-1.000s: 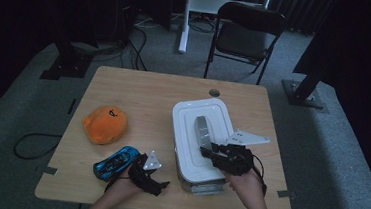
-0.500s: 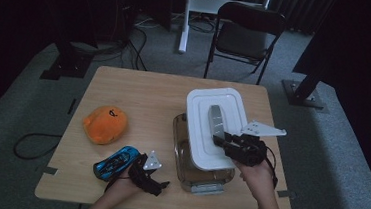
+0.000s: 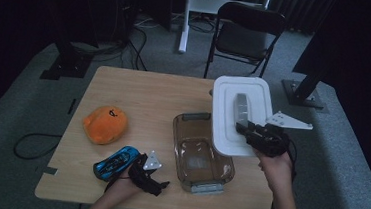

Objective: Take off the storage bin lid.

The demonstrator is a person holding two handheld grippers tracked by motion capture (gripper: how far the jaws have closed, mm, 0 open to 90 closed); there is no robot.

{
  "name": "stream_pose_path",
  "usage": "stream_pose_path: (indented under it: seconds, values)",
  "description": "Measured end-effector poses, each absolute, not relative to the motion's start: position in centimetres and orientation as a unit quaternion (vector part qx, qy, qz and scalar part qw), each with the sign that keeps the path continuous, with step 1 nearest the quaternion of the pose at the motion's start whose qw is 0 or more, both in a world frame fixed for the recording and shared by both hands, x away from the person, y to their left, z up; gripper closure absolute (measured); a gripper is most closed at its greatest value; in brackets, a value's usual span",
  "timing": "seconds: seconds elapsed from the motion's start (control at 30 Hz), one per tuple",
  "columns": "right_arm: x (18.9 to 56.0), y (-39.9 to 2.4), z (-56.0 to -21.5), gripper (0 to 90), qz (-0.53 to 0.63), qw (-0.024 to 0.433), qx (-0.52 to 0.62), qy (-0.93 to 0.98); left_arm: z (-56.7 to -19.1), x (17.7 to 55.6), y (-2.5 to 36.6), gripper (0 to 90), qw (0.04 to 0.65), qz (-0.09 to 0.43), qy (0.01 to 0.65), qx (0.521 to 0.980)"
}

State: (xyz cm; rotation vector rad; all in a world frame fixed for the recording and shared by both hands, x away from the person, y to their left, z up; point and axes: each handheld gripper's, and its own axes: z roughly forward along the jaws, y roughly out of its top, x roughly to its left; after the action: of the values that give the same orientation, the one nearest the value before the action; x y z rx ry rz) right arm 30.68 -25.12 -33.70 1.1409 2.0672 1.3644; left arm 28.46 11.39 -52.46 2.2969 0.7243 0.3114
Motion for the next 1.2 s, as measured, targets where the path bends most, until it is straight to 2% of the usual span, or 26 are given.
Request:
stream_pose_path:
  seconds: [0.47,0.7,1.2]
  values:
    - [31.7,-30.0,-35.7,69.8,0.465,0.216,0.463,0.723,-52.5,28.5,11.4,3.7,0.349,0.121,0.28,0.886]
    - [33.1,-31.3,-38.7,69.9,0.455,0.204,0.481,0.721,-52.4,28.5,11.4,3.7,0.347,0.121,0.278,0.888]
    - [35.8,-31.2,-45.6,69.9,0.445,0.17,0.501,0.722,-52.4,28.5,11.4,3.7,0.347,0.121,0.278,0.887]
